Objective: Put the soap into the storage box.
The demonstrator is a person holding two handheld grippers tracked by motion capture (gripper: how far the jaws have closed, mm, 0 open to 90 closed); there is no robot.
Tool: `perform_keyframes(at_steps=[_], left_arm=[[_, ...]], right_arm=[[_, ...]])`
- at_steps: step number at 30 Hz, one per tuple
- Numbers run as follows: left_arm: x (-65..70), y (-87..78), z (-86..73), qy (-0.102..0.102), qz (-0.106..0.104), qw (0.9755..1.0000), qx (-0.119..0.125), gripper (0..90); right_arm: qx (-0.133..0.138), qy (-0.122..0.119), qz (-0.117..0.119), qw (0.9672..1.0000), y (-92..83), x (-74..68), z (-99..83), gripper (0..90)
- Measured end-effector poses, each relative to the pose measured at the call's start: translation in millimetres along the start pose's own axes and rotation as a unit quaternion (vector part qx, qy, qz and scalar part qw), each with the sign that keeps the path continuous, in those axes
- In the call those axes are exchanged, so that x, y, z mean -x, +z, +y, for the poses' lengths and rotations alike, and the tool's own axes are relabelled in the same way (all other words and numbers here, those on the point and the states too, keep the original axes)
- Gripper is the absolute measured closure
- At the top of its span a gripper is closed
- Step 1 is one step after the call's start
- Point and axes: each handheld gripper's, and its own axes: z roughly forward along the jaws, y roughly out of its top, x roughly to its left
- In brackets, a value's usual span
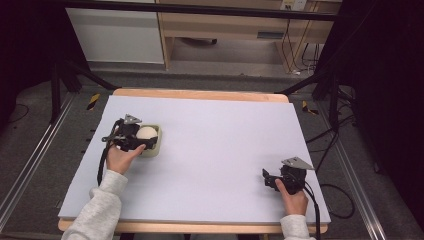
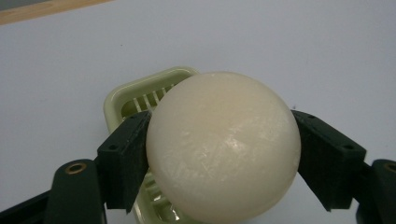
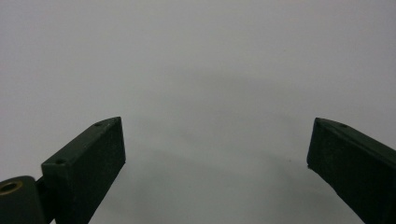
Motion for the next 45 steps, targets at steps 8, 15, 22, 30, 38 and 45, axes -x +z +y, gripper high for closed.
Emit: perform_keyframes(at_steps=[8,15,22,30,38,45], left_arm=[[-4.1,5.4,-1.3,-0.001,0.004,1.0000,-0.005,24.1],[-6.6,11.1,-2.1,-0.004,0.008,0.9999,-0.010,24.1],[-8.9,15.7,-3.2,-0.003,0.013,0.9997,-0.019,24.1],[-10.9,18.3,-3.9,-0.002,0.018,0.9995,-0.024,24.1],[-10.7,23.2,-4.7,-0.002,0.019,0.9994,-0.029,24.0],[-12.3,27.0,-5.8,-0.002,0.023,0.9990,-0.038,24.1]], right_arm=[[0.000,0.000,0.000,1.0000,-0.1,0.0,0.0,4.7],[0.000,0.000,0.001,1.0000,0.0,-0.1,0.0,4.7],[0.000,0.000,0.001,1.0000,-0.1,0.1,0.0,4.7],[0.000,0.000,0.001,1.0000,0.0,0.0,0.0,4.7],[0.000,0.000,0.001,1.0000,-0.1,0.1,0.0,4.7],[0.000,0.000,0.001,1.0000,-0.1,0.1,0.1,4.7]])
